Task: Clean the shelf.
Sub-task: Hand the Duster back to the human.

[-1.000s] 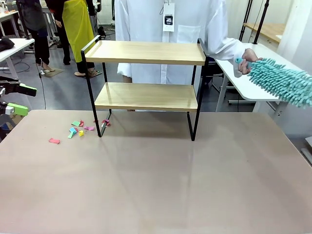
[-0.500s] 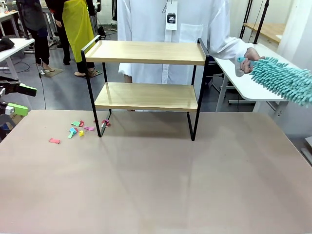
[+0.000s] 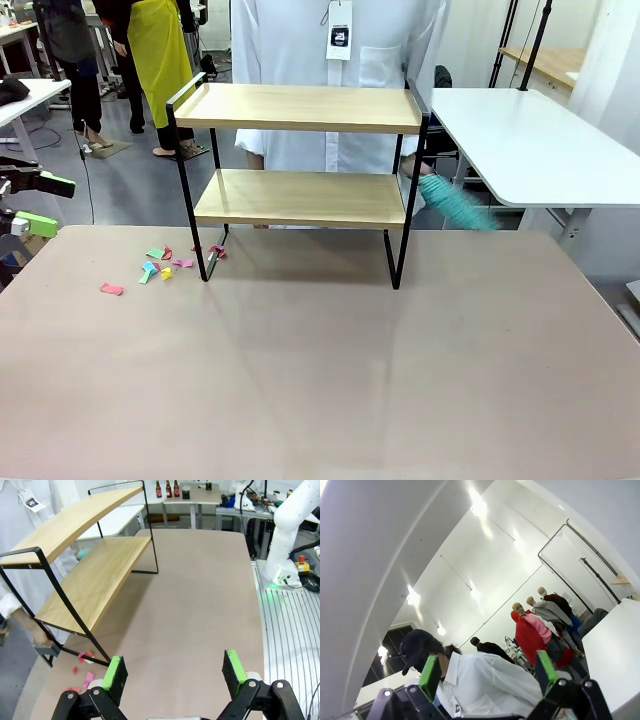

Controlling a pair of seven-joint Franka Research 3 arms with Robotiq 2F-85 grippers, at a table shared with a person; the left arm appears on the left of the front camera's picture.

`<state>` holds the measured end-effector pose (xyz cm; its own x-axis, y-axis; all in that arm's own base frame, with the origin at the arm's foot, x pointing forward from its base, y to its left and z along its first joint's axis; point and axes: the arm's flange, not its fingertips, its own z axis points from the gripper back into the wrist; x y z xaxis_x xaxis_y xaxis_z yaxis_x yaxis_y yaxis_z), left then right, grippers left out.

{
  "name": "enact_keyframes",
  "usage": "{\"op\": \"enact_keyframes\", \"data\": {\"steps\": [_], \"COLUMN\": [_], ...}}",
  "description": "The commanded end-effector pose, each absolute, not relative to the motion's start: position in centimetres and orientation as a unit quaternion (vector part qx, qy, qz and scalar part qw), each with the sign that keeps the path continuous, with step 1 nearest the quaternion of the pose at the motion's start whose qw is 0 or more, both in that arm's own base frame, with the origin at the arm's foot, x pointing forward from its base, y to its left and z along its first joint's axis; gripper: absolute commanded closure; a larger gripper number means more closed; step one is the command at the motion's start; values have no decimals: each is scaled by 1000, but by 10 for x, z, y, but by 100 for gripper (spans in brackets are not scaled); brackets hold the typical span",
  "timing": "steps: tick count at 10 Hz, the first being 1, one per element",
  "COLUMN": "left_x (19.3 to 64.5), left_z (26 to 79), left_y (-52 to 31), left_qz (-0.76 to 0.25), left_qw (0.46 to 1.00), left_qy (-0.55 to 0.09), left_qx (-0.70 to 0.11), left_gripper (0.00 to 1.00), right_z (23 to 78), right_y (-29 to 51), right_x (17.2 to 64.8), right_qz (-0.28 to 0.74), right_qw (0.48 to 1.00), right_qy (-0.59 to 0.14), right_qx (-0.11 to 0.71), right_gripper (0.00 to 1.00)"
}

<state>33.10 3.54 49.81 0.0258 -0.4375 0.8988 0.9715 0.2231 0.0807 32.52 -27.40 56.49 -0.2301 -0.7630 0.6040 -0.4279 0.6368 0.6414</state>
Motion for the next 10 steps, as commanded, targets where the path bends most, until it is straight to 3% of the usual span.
{"op": "enact_keyframes", "data": {"steps": [1, 10], "left_x": [333, 333], "left_z": [498, 498], "left_y": [35, 35], "left_qz": [-544, -544], "left_qw": [638, 638], "left_qy": [-449, -449], "left_qx": [-308, -308], "left_gripper": [0, 0], "right_z": [566, 566], "right_y": [-272, -272], "right_x": [324, 324], "right_qz": [-175, -175], "right_qw": [482, 482], "right_qy": [-765, -765], "right_qx": [388, 388], "right_gripper": [0, 0]}}
